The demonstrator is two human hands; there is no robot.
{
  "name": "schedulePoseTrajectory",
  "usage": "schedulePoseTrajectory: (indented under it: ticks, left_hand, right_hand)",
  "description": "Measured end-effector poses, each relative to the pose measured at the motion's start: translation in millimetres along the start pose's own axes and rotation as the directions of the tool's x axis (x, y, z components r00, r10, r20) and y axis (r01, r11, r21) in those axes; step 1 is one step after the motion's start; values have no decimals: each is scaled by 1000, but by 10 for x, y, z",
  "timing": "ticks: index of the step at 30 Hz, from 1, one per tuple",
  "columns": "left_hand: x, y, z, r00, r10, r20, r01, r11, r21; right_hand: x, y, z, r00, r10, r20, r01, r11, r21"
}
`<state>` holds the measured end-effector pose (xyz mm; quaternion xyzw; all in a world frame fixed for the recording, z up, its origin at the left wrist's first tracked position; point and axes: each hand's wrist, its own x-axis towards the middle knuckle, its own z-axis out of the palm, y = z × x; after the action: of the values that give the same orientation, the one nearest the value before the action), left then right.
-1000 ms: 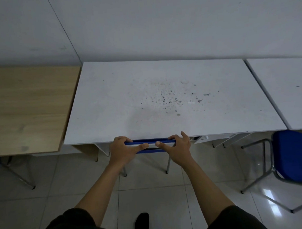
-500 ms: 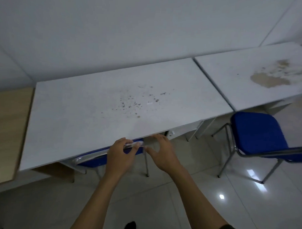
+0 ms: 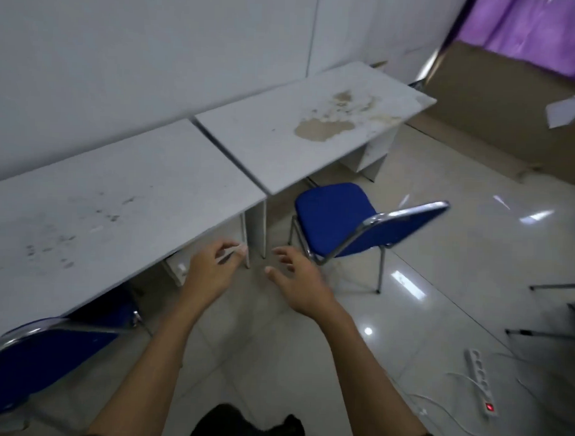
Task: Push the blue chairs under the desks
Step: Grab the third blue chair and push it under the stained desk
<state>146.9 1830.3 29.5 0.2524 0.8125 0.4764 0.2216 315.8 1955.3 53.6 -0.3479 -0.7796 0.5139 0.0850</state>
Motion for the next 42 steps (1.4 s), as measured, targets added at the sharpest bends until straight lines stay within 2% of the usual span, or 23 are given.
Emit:
schedulePoseTrajectory:
  ticks: [5, 10, 13, 17, 24, 27, 30, 31, 33, 34, 36, 38, 42]
  left_hand:
    - [250, 616, 1048, 980, 87, 177, -95, 995, 37]
    - [741, 1073, 1974, 951, 117, 285, -140, 988, 62]
    - [1089, 1303, 2468, 940, 119, 321, -151, 986, 77]
    - [1555, 1656, 3126, 935, 100, 341, -130, 989, 67]
    - [2067, 1764, 3894, 935, -3, 355, -43, 991, 123]
    - [2177, 1741, 4090, 934, -46, 355, -7, 990, 144]
    - [2254, 1715, 4322, 933, -93, 348, 17, 976, 215]
    - [2261, 1679, 4377, 931, -138, 337, 38, 957, 288]
    - [2199, 1577, 4481, 926, -300, 227, 165, 866, 471]
    - [2138, 1543, 4523, 906, -399, 140, 280, 815, 507]
    - [2032, 1515, 4607, 847, -531, -29, 486, 751, 446]
    - [1972, 1488, 4616, 826, -548, -128, 548, 731, 407]
    - [2015, 1545, 4739, 802, -553, -224, 591, 687, 423]
  right_hand:
    - [111, 466, -854, 994, 51, -101, -43, 996, 80]
    - [503, 977, -1665, 977, 111, -182, -91, 989, 115]
    - [768, 1246, -2109, 965, 131, -227, -109, 989, 104]
    - [1149, 1536, -2792, 964, 169, -207, -161, 985, 53]
    - [1818, 1896, -3537, 962, 146, -231, -143, 989, 29]
    - [2079, 2079, -3675, 966, 123, -227, -142, 987, -72]
    - [2426, 2372, -3847, 983, 67, -170, -121, 937, -329]
    - [2508, 2464, -3881, 990, 66, -121, -111, 903, -414]
    - [2623, 2651, -3932, 999, 38, -25, -46, 821, -569]
    - [2671, 2729, -3955, 1000, -1, 3, 3, 786, -619]
    - [2729, 2804, -4004, 995, -94, 43, 100, 765, -637]
    - [2722, 2807, -3997, 983, -171, 62, 172, 761, -625]
    - [2841, 2897, -4115, 975, -170, 144, 223, 761, -609]
